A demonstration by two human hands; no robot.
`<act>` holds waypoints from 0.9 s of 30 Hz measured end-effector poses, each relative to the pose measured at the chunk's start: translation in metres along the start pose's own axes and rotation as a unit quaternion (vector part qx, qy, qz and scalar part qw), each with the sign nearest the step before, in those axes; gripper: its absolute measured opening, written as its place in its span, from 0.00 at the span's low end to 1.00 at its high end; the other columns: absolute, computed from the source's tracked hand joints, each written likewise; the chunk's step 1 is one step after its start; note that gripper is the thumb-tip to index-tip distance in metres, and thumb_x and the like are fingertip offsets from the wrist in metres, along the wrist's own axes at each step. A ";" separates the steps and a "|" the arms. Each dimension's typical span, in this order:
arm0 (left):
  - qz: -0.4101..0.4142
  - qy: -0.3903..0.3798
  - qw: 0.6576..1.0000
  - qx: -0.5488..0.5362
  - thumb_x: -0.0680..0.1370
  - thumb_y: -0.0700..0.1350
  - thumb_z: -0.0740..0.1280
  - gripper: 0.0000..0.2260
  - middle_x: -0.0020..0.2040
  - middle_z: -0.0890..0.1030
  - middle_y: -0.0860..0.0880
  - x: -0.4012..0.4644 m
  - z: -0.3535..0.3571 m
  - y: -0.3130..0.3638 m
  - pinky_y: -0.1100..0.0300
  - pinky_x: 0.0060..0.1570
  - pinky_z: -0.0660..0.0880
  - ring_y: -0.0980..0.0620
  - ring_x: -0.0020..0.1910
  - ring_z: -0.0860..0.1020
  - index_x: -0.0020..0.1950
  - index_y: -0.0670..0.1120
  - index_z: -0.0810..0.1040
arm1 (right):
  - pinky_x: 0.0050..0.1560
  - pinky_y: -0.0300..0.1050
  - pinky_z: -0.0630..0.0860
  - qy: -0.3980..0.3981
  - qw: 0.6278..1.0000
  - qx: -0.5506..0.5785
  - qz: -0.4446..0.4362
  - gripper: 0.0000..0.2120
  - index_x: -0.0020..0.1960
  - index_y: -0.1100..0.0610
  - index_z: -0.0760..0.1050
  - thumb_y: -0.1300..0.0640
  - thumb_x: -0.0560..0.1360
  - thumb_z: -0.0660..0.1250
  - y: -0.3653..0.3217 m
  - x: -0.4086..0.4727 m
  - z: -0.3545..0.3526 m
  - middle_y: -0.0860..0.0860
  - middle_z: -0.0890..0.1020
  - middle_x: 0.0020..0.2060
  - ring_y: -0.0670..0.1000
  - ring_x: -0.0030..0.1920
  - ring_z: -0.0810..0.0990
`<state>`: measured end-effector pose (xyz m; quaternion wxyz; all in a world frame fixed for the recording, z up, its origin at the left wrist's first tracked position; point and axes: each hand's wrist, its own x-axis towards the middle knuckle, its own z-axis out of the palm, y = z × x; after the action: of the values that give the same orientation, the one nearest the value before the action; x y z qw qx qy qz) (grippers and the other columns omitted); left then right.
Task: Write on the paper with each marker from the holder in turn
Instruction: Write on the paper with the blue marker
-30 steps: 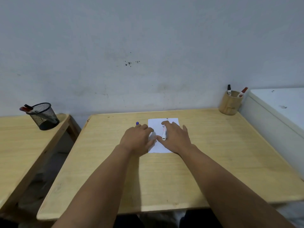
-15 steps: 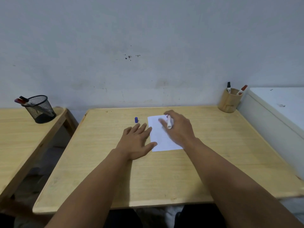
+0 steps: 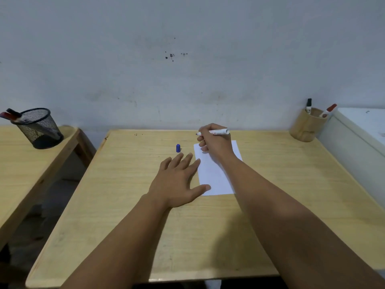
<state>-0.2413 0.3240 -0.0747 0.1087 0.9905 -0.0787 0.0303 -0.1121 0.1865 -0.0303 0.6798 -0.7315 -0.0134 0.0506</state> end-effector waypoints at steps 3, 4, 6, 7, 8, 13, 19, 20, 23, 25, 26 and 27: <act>-0.003 0.007 1.000 -0.008 0.76 0.77 0.51 0.42 0.86 0.54 0.51 -0.001 -0.001 0.001 0.43 0.82 0.46 0.48 0.85 0.48 0.84 0.56 0.55 | 0.33 0.43 0.77 0.014 1.000 -0.015 -0.014 0.19 0.42 0.60 0.81 0.46 0.81 0.73 0.018 0.004 0.004 0.52 0.84 0.32 0.50 0.30 0.80; -0.009 0.007 1.000 -0.011 0.75 0.77 0.52 0.43 0.86 0.54 0.51 -0.001 -0.002 0.002 0.42 0.82 0.46 0.48 0.85 0.47 0.84 0.55 0.55 | 0.31 0.42 0.77 0.019 0.999 -0.022 -0.015 0.19 0.42 0.61 0.81 0.45 0.81 0.72 0.022 0.005 0.005 0.53 0.84 0.32 0.49 0.29 0.80; -0.025 0.007 1.000 -0.017 0.74 0.78 0.52 0.45 0.86 0.53 0.51 -0.002 -0.003 0.003 0.40 0.82 0.44 0.48 0.85 0.46 0.84 0.53 0.55 | 0.30 0.40 0.75 0.022 0.999 -0.028 -0.010 0.17 0.41 0.60 0.79 0.48 0.82 0.72 0.025 0.007 0.005 0.54 0.85 0.33 0.48 0.29 0.80; -0.032 0.008 0.999 -0.020 0.73 0.79 0.52 0.46 0.86 0.52 0.50 -0.003 -0.003 0.004 0.39 0.82 0.43 0.49 0.85 0.45 0.84 0.52 0.56 | 0.29 0.40 0.75 0.024 0.999 -0.030 -0.004 0.16 0.40 0.58 0.78 0.49 0.81 0.72 0.025 0.007 0.005 0.55 0.85 0.33 0.47 0.28 0.80; -0.038 0.009 0.999 -0.020 0.73 0.80 0.52 0.48 0.86 0.52 0.50 -0.003 -0.004 0.004 0.39 0.82 0.43 0.49 0.85 0.45 0.84 0.51 0.57 | 0.29 0.39 0.75 0.029 0.999 -0.032 0.001 0.16 0.40 0.58 0.77 0.50 0.81 0.73 0.024 0.007 0.005 0.55 0.85 0.33 0.47 0.28 0.80; -0.056 0.001 0.998 -0.011 0.70 0.82 0.51 0.52 0.86 0.51 0.49 -0.002 -0.007 0.006 0.40 0.82 0.42 0.50 0.85 0.45 0.84 0.49 0.58 | 0.30 0.41 0.77 0.048 0.998 -0.035 0.010 0.14 0.37 0.57 0.75 0.55 0.79 0.71 0.027 0.011 0.006 0.61 0.86 0.33 0.49 0.26 0.81; -0.054 -0.001 0.999 -0.006 0.69 0.83 0.51 0.53 0.86 0.52 0.48 -0.002 -0.006 0.006 0.40 0.82 0.43 0.50 0.85 0.45 0.84 0.49 0.58 | 0.35 0.44 0.79 0.036 0.999 -0.026 0.007 0.10 0.38 0.59 0.78 0.56 0.76 0.71 0.031 0.012 0.007 0.64 0.88 0.38 0.51 0.29 0.84; -0.053 -0.001 0.999 -0.007 0.69 0.83 0.51 0.53 0.86 0.52 0.48 -0.002 -0.006 0.006 0.40 0.82 0.43 0.49 0.85 0.45 0.84 0.49 0.58 | 0.35 0.44 0.79 0.033 0.999 -0.029 0.004 0.10 0.38 0.59 0.78 0.56 0.76 0.71 0.032 0.012 0.007 0.64 0.87 0.38 0.51 0.30 0.84; -0.053 -0.003 0.999 -0.005 0.69 0.83 0.52 0.53 0.86 0.52 0.49 -0.002 -0.006 0.006 0.40 0.82 0.43 0.49 0.85 0.45 0.84 0.50 0.57 | 0.36 0.44 0.80 0.032 0.999 -0.040 -0.004 0.12 0.37 0.58 0.78 0.56 0.77 0.72 0.034 0.013 0.007 0.62 0.88 0.38 0.50 0.30 0.85; -0.053 -0.003 0.999 -0.003 0.69 0.83 0.52 0.53 0.86 0.52 0.49 -0.002 -0.007 0.006 0.40 0.82 0.44 0.49 0.85 0.45 0.84 0.50 0.57 | 0.37 0.43 0.81 0.031 0.998 -0.047 -0.008 0.12 0.37 0.57 0.78 0.55 0.77 0.72 0.035 0.014 0.007 0.60 0.88 0.37 0.50 0.31 0.85; -0.054 -0.003 0.999 -0.003 0.69 0.83 0.52 0.53 0.86 0.51 0.49 -0.002 -0.007 0.006 0.40 0.82 0.44 0.49 0.85 0.45 0.84 0.50 0.57 | 0.38 0.44 0.81 0.030 0.998 -0.050 -0.009 0.12 0.37 0.57 0.78 0.54 0.77 0.72 0.036 0.015 0.007 0.60 0.88 0.38 0.50 0.32 0.85; -0.054 -0.003 0.999 -0.003 0.68 0.83 0.52 0.54 0.86 0.51 0.49 -0.001 -0.008 0.006 0.40 0.82 0.44 0.49 0.85 0.45 0.84 0.50 0.57 | 0.38 0.44 0.81 0.029 0.998 -0.052 -0.011 0.12 0.37 0.56 0.79 0.54 0.77 0.72 0.036 0.015 0.008 0.60 0.88 0.38 0.51 0.32 0.85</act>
<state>-0.2440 0.3202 -0.0662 0.1126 0.9931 -0.0253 0.0214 -0.0996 0.1925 -0.0679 0.6411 -0.7672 -0.0038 0.0211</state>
